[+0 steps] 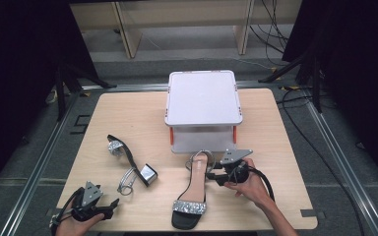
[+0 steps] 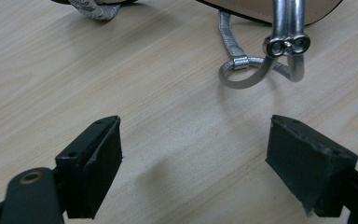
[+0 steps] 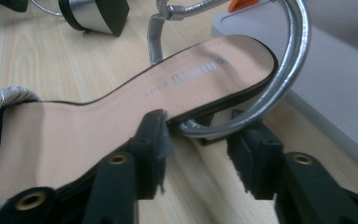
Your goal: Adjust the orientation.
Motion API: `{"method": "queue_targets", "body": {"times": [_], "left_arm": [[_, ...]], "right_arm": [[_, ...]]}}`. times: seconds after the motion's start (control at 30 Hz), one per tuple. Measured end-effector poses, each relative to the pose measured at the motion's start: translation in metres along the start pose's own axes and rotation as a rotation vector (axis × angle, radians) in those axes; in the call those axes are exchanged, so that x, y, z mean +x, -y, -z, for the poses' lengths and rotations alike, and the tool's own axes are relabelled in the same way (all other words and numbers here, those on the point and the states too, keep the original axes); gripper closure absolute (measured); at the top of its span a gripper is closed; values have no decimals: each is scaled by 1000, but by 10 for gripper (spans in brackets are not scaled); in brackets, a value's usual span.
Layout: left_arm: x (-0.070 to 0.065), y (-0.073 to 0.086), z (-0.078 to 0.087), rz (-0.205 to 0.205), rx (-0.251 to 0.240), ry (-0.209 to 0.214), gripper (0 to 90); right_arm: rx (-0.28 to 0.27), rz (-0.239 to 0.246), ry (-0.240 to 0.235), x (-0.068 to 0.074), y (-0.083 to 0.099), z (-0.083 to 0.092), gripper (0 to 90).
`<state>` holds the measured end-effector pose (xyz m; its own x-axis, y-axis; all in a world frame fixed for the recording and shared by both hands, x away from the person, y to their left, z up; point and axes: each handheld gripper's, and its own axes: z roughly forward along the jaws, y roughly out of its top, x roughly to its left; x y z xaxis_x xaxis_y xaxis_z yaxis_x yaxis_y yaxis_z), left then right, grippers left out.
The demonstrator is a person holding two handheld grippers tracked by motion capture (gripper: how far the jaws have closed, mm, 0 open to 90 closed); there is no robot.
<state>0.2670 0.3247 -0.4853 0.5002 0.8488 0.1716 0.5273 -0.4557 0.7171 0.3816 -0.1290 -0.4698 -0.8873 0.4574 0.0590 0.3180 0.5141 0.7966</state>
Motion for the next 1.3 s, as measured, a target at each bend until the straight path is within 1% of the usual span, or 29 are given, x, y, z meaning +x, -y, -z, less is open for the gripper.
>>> {"method": "queue_targets", "body": {"times": [0.03,0.07,0.13,0.17,0.2,0.23,0.27,0.3,0.37,0.4,0.5,0.57,0.6,0.63,0.67,0.7,0.73,0.8,0.93,1.0,1.03,1.07,1.1,1.13,1.17,1.2,1.23,1.27,1.3], "left_arm": [[1,-1,0,-25,25,2,177],[0,-1,0,-7,18,6,177],[0,-1,0,-13,17,5,178],[0,-1,0,-10,15,-7,178],[-1,0,0,4,-7,-1,178],[1,-1,1,-14,20,-2,178],[1,0,1,-6,11,2,178],[1,0,1,-17,16,-7,178],[1,-1,1,-18,17,-8,178],[1,0,0,-11,3,-4,178],[1,-1,1,-14,14,-8,178],[0,-1,0,-11,4,-10,178],[1,-1,1,-19,14,-9,178],[-1,-2,1,5,4,0,178],[0,-2,0,-18,17,-6,178],[-1,-2,0,-4,17,-1,178],[-1,-2,0,-4,17,-1,178],[0,-3,-1,-11,14,1,178],[-1,-3,-1,-9,18,3,178],[-1,-3,-1,-15,19,-2,178],[-1,-3,-1,-15,19,-2,178],[0,-3,-1,-21,16,-9,178],[0,-3,-1,-24,15,-8,178],[-1,-2,-1,-10,15,-7,178],[-1,-2,-1,-10,15,-7,178],[0,-2,-1,-25,14,-6,178],[0,-2,-1,-20,19,-3,178],[0,-2,-1,-20,19,-3,178],[-1,-3,-2,-19,26,-1,178]], "right_arm": [[0,28,-15,1,0,1,662],[3,42,-18,2,0,1,690],[3,54,-20,3,0,2,718],[6,88,-12,6,-2,4,750],[22,110,-3,9,-4,5,761],[27,125,9,11,-5,7,778],[33,155,19,12,-5,9,802],[37,167,30,14,-5,11,813],[48,170,33,17,-4,15,817],[55,175,39,19,-3,18,819],[72,191,39,27,2,28,821],[82,199,37,33,6,35,821],[85,201,37,36,8,38,822],[90,200,38,39,10,41,822],[91,194,34,42,12,44,821],[88,186,34,45,15,47,821],[88,173,31,49,17,50,821],[96,176,32,56,22,55,821],[97,179,10,64,27,61,821],[101,201,-14,71,32,66,814],[108,204,-28,71,33,68,797],[110,200,-28,70,34,70,729],[110,191,-13,68,35,72,637],[108,185,-14,66,36,75,553],[108,185,-14,66,36,75,553],[112,198,1,63,38,81,440],[127,203,40,62,40,83,362],[127,203,40,62,40,83,362],[166,242,85,57,45,84,337]]}}
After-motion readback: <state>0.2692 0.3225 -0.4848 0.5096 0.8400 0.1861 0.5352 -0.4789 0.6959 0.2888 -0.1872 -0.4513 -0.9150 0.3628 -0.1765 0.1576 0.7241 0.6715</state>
